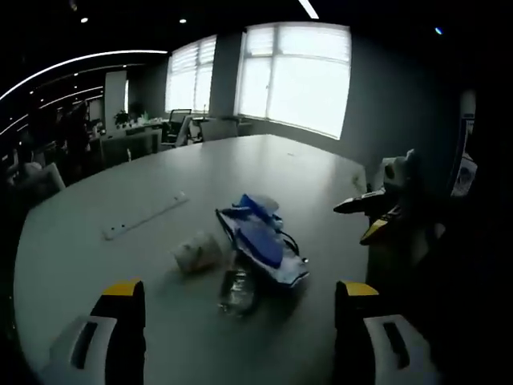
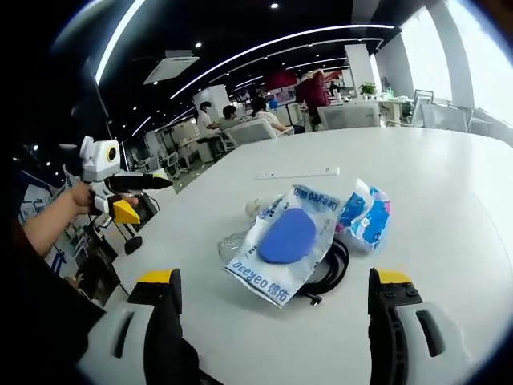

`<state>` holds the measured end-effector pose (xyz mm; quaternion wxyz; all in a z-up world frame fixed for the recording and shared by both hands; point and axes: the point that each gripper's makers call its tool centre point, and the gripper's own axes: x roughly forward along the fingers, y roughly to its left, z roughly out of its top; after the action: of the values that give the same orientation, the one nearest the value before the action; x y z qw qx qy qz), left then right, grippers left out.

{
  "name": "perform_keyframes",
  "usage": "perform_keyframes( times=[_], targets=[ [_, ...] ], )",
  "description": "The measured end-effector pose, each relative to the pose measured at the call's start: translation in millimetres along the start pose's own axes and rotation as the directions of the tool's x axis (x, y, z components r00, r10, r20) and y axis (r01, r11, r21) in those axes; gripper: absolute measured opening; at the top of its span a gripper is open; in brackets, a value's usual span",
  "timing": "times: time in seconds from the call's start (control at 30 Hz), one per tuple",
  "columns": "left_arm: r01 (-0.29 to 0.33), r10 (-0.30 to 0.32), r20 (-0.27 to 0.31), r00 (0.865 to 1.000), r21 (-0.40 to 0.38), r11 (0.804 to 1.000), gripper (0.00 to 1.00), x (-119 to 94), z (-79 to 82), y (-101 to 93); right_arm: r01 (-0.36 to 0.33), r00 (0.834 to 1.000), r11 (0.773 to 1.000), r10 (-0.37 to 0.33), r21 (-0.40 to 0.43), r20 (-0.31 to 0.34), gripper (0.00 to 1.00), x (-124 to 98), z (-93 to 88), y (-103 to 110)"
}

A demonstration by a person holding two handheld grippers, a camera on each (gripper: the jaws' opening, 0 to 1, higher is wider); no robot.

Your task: Arrange the tabletop items into an orderly group along one side of the table until the central work area is clear of visible clutter.

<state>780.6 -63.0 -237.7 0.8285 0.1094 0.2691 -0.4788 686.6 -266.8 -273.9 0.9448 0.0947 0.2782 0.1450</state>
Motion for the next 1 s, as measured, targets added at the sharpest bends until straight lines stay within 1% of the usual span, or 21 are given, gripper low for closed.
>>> perform_keyframes(
  times=[0.3, 0.4, 0.47, 0.57, 0.67, 0.8, 0.87, 0.93, 0.97, 1.0],
  targets=[
    [0.068, -0.066, -0.026, 0.998, 0.081, 0.994, 0.94, 16.7, 20.9, -1.9, 0.038, 0.999, 0.998, -0.038, 0.056, 0.009, 0.85, -3.1, -6.6, -2.7],
    [0.097, -0.092, -0.047, 0.995, 0.117, 0.988, 0.93, 22.8, 26.5, -0.9, 0.05, 0.999, 0.995, -0.052, 0.088, 0.015, 0.83, -4.1, -9.2, -3.7],
    [0.116, -0.108, -0.063, 0.992, 0.138, 0.984, 0.93, 27.0, 29.8, 0.0, 0.07, 0.997, 0.992, -0.073, 0.101, 0.024, 0.83, -4.8, -9.8, -6.0],
    [0.149, -0.135, -0.087, 0.987, 0.175, 0.973, 0.91, 33.8, 35.1, 0.8, 0.078, 0.996, 0.989, -0.081, 0.129, 0.025, 0.8, -4.9, -12.0, -5.7],
    [0.18, -0.161, -0.107, 0.981, 0.195, 0.964, 0.9, 40.3, 38.0, 1.0, 0.085, 0.996, 0.985, -0.089, 0.152, 0.024, 0.78, -4.2, -14.2, -3.8],
    [0.224, -0.189, -0.162, 0.969, 0.238, 0.945, 0.89, 50.2, 36.7, 3.3, 0.09, 0.995, 0.977, -0.096, 0.194, 0.024, 0.76, -2.2, -16.7, -1.1],
    [0.245, -0.205, -0.176, 0.963, 0.249, 0.937, 0.87, 55.2, 37.3, 2.9, 0.089, 0.995, 0.974, -0.096, 0.208, 0.022, 0.74, -0.9, -17.9, 1.5],
    [0.262, -0.212, -0.204, 0.956, 0.263, 0.928, 0.86, 59.3, 36.8, 3.7, 0.086, 0.996, 0.97, -0.092, 0.228, 0.015, 0.73, 0.8, -20.3, 4.5],
    [0.265, -0.213, -0.207, 0.955, 0.267, 0.927, 0.86, 60.0, 37.0, 3.7, 0.083, 0.996, 0.968, -0.089, 0.237, 0.014, 0.72, 1.5, -21.0, 5.9],
    [0.277, -0.221, -0.217, 0.951, 0.276, 0.921, 0.85, 62.5, 37.8, 3.5, 0.084, 0.996, 0.965, -0.09, 0.25, 0.012, 0.71, 2.0, -22.3, 6.4]
  ],
)
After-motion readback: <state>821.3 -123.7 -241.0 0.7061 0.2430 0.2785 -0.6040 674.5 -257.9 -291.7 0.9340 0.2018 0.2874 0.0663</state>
